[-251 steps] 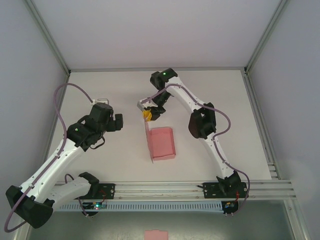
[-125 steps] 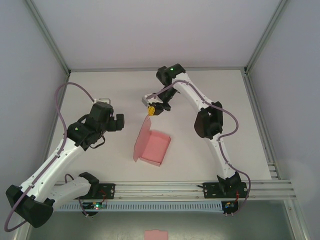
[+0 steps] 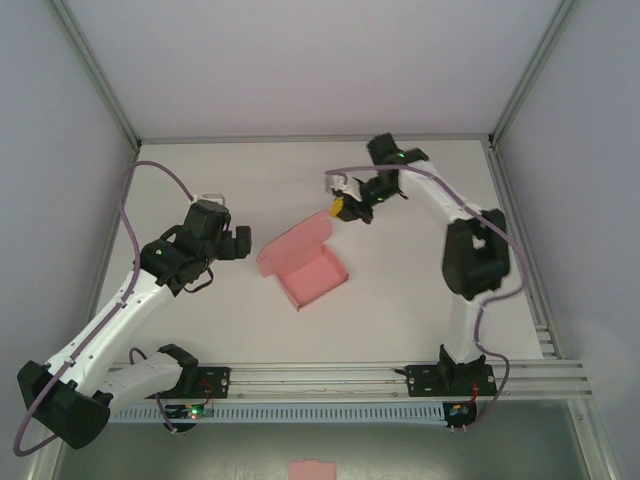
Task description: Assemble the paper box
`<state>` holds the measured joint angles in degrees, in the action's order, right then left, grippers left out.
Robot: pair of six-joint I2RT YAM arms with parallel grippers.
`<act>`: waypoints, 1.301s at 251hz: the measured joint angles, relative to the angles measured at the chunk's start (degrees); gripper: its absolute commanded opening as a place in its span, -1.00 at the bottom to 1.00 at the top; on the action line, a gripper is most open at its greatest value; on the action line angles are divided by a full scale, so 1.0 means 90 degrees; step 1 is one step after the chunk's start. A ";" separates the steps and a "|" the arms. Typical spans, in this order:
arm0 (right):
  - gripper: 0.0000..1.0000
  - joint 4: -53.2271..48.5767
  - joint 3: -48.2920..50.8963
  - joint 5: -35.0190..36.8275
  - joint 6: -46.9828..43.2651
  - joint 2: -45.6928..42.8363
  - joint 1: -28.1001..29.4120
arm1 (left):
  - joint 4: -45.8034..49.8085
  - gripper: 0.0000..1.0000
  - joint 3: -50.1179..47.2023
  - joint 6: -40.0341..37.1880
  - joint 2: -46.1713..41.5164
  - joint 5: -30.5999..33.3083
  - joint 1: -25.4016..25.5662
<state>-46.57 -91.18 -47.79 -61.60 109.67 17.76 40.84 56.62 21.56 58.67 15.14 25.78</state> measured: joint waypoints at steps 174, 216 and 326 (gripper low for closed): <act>0.26 0.3371 0.3164 0.1117 0.3985 -0.1945 -0.0379 | -0.2242 1.00 -0.1035 -0.2703 0.0865 -0.3281 -0.0848; 0.56 0.2805 0.2839 0.0869 0.3677 -0.1824 -0.0340 | -0.2183 1.00 -0.0092 -0.3436 0.2273 -0.4301 -0.1724; 0.39 0.2251 0.2390 0.1625 0.3308 -0.1343 0.0221 | -0.1460 0.63 0.0811 -0.5064 0.3529 -0.5858 -0.1775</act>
<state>-26.30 -69.67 -33.17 -31.83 97.58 19.75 27.70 63.92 -24.01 90.43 -37.58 9.80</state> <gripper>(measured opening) 0.704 0.870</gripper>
